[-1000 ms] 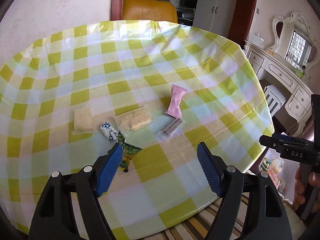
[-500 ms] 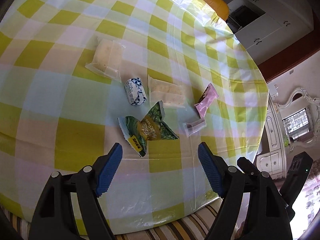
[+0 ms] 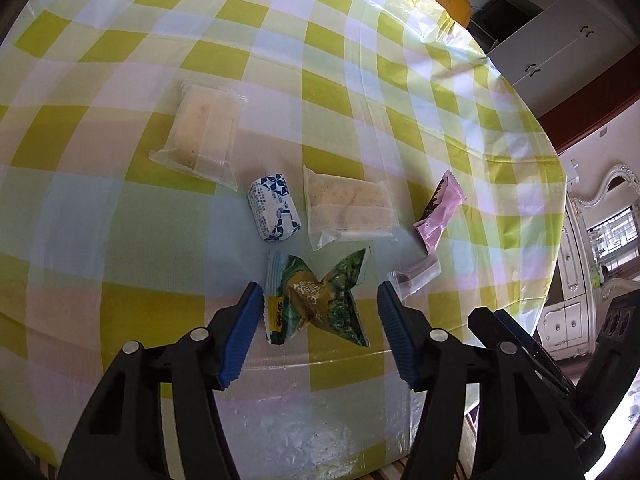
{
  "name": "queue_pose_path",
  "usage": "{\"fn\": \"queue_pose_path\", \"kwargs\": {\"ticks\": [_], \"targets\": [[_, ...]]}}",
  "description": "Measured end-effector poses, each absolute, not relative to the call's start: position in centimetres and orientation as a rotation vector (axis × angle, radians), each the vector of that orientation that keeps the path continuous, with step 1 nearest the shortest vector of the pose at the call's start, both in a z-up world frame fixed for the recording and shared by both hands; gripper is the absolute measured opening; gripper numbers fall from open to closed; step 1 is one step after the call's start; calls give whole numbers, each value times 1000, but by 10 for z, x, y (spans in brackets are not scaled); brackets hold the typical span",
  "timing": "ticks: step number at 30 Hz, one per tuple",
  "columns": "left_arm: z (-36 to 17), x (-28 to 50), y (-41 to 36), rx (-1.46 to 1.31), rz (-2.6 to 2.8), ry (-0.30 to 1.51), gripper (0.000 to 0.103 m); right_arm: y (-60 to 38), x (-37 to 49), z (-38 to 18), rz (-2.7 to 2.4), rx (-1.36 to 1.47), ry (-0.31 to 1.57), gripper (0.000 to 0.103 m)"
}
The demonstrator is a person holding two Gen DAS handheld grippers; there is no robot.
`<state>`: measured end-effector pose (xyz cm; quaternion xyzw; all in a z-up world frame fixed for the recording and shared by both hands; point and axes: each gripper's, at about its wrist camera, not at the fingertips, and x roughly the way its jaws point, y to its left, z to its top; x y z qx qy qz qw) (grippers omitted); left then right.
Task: Organize snacks
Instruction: 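Bring both grippers back over the table toward the green-wrapped candy and pink bar, then grasp the green-wrapped candy with the left gripper while the right grasps the small clear stick packet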
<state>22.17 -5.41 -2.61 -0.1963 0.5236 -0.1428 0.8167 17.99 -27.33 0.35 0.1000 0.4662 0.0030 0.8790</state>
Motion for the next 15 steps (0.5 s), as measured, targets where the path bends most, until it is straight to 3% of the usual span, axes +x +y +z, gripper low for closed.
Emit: {"fn": "queue_pose_path", "kwargs": {"ticks": [2,9,15], "targets": [[-26,222,-55,-370,-290,1107,42,-267,185,1,18,206,978,77],[-23,215,-58,-290,-281,1055,39,-250,205,-7,10,217,1002,77],[-21,212,-48,-297,-252,1022,36,-245,221,-18,-37,238,1028,68]]}}
